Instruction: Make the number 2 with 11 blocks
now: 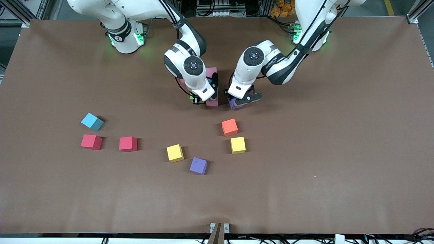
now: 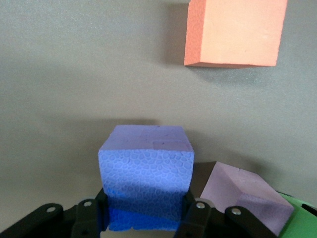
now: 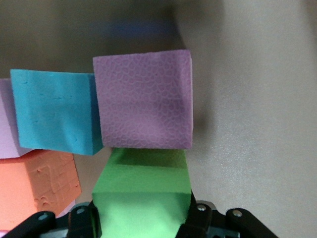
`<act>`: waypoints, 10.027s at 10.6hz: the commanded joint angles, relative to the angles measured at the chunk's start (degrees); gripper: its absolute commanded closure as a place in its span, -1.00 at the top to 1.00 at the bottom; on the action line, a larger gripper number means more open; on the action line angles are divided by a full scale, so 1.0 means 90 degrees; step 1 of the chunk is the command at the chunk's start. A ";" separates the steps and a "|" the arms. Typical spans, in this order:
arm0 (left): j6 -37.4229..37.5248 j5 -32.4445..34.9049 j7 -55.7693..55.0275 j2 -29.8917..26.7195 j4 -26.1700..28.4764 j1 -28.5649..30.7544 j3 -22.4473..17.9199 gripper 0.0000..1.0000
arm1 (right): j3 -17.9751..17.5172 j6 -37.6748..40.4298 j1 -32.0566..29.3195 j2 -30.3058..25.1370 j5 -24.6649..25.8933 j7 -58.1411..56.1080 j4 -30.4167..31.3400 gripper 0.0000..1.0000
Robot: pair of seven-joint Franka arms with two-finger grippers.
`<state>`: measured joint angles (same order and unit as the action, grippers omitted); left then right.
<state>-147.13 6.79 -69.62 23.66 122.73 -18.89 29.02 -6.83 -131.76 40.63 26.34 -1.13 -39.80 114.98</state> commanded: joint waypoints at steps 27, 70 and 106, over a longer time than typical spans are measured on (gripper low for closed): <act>0.0087 -0.0100 -0.0067 0.0076 -0.0140 -0.0060 0.0008 -0.77 | 0.0085 0.0264 0.0183 -0.0055 -0.0001 0.0438 -0.0168 1.00; -0.0069 -0.0471 -0.9598 0.3279 -0.4857 -0.3478 -0.1398 -1.00 | 0.0817 -0.0946 -0.1809 0.2162 -0.1134 0.4968 -0.3313 1.00; 0.0927 0.0203 -0.9656 0.3270 -0.4759 -0.3585 -0.1740 0.61 | 0.0984 0.0558 -0.2073 0.1732 -0.0753 0.5399 -0.3567 -1.00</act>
<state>-139.23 6.72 -155.06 53.32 79.87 -50.97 13.84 2.26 -127.34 22.12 42.72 -8.51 8.43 82.29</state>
